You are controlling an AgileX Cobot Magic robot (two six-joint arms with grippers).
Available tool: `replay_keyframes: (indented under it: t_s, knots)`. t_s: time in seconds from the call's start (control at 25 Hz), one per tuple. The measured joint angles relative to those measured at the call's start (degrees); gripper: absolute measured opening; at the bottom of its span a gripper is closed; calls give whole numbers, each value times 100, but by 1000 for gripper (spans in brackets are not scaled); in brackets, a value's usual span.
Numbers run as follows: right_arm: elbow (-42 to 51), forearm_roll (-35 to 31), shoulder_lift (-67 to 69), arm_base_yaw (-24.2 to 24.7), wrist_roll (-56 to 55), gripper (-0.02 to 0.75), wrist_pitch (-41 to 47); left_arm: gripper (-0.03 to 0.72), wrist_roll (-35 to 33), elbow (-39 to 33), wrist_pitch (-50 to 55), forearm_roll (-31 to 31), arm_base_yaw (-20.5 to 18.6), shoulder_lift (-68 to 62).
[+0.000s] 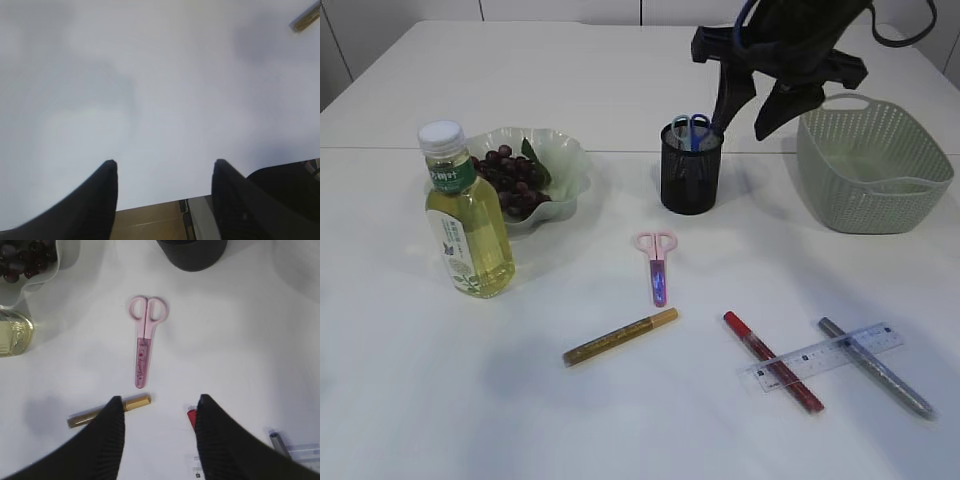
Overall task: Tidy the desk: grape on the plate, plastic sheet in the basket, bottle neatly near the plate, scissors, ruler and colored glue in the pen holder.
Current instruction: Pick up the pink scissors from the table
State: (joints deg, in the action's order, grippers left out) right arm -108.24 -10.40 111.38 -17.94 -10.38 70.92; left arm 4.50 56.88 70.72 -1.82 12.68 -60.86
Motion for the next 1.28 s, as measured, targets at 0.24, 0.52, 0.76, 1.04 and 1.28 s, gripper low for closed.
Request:
replay_keyframes:
  t_s: [0.24, 0.52, 0.76, 1.04, 1.28]
  knots:
    - [0, -236, 34, -124, -50, 419, 13, 435, 0, 0, 18, 36, 0, 0]
    - [-164, 57, 258, -302, -563, 418, 36, 435, 0, 0, 27, 121, 0, 0]
    - [-1176, 391, 1420, -943, -1006, 419, 36, 435, 0, 0, 27, 182, 0, 0]
    - [-1570, 463, 2255, -1017, -1095, 419, 36, 435, 0, 0, 31, 182, 11, 0]
    - [-1603, 846, 2442, -1017, -1108, 418, 25, 435, 0, 0, 31, 182, 11, 0]
